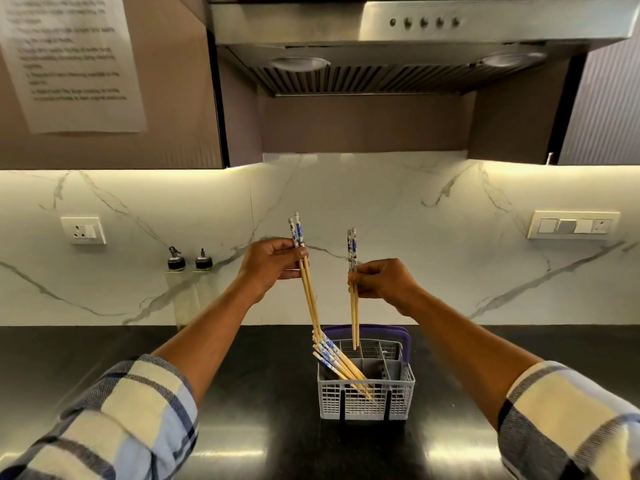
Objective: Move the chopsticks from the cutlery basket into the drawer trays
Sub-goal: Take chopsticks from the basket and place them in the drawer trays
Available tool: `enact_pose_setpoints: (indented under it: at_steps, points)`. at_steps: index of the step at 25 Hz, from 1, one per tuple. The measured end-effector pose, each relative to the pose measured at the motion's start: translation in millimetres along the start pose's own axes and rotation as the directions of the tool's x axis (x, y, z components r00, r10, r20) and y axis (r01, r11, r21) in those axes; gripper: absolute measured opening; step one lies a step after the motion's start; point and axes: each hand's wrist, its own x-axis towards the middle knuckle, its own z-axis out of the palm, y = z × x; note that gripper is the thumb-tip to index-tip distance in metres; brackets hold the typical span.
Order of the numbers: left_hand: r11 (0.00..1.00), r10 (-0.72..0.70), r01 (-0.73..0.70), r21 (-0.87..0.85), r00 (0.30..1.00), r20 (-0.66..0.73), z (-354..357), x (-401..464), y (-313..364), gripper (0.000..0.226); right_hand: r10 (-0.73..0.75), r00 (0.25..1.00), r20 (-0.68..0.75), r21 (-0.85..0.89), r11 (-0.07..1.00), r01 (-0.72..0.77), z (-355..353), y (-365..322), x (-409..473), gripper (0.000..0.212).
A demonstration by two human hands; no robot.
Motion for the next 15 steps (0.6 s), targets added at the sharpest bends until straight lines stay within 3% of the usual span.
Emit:
enact_pose_setpoints:
  at_steps: [5, 15]
  points:
    - [0.998, -0.055, 0.054, 0.015, 0.994, 0.091, 8.6, -9.6, 13.5, 0.008, 0.008, 1.000, 0.030, 0.072, 0.997, -0.011, -6.7, -15.5, -8.1, 0.015]
    - [0.996, -0.088, 0.088, 0.004, 0.990, 0.112, 12.3, -15.9, 19.1, 0.010, 0.023, 0.999, 0.033, 0.068, 0.997, -0.025, -10.6, -24.6, -19.2, 0.014]
